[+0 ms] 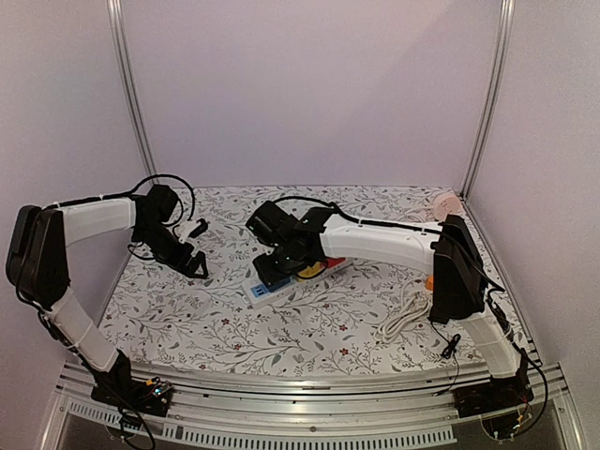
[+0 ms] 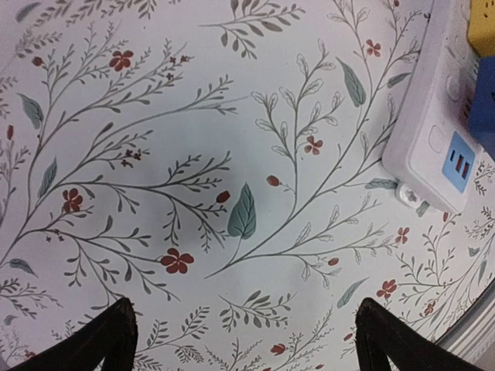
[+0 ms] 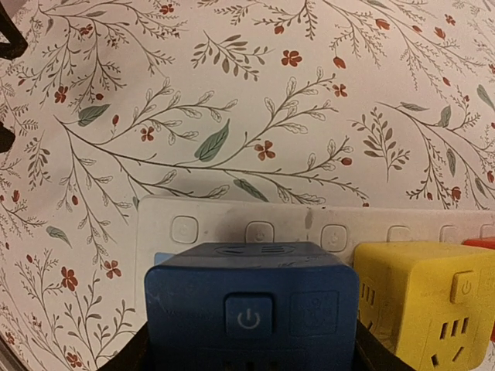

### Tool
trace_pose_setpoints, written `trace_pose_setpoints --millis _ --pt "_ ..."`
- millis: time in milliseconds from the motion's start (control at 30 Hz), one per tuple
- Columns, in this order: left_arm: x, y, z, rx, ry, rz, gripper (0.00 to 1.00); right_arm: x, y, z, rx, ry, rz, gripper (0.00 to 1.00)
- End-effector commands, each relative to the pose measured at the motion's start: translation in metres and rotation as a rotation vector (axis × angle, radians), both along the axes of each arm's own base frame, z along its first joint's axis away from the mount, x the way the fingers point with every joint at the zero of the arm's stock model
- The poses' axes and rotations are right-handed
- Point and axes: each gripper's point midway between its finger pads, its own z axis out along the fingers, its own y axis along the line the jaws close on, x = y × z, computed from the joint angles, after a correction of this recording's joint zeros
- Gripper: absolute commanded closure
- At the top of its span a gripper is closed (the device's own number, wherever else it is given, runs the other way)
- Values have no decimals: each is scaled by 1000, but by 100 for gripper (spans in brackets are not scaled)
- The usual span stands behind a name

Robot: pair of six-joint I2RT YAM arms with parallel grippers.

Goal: Insert the plug

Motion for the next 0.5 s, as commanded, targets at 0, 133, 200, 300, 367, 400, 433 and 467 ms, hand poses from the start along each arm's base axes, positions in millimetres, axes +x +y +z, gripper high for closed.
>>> trace_pose_setpoints --millis 0,133,200,300,367,400,433,467 --pt "-1 -2 -3 9 -9 -22 3 -13 7 -24 -42 24 78 100" --pt "-1 -2 -3 11 -7 -21 3 -9 17 8 35 -20 85 100" --pt "-1 -2 -4 11 -6 -22 3 -6 21 23 68 -42 81 100" --pt "-2 -2 -3 9 -5 -22 2 -2 19 34 81 -70 64 100" --pt "-2 -2 -4 7 -4 -22 3 -1 17 35 75 -76 58 100" --pt "-2 -2 -5 7 -1 -22 3 -1 17 36 74 -75 57 100" --pt "-3 -2 -5 8 0 -25 3 -1 17 36 75 -77 57 100" --pt "-3 -2 -5 7 -1 -25 3 -1 16 38 76 -80 56 100"
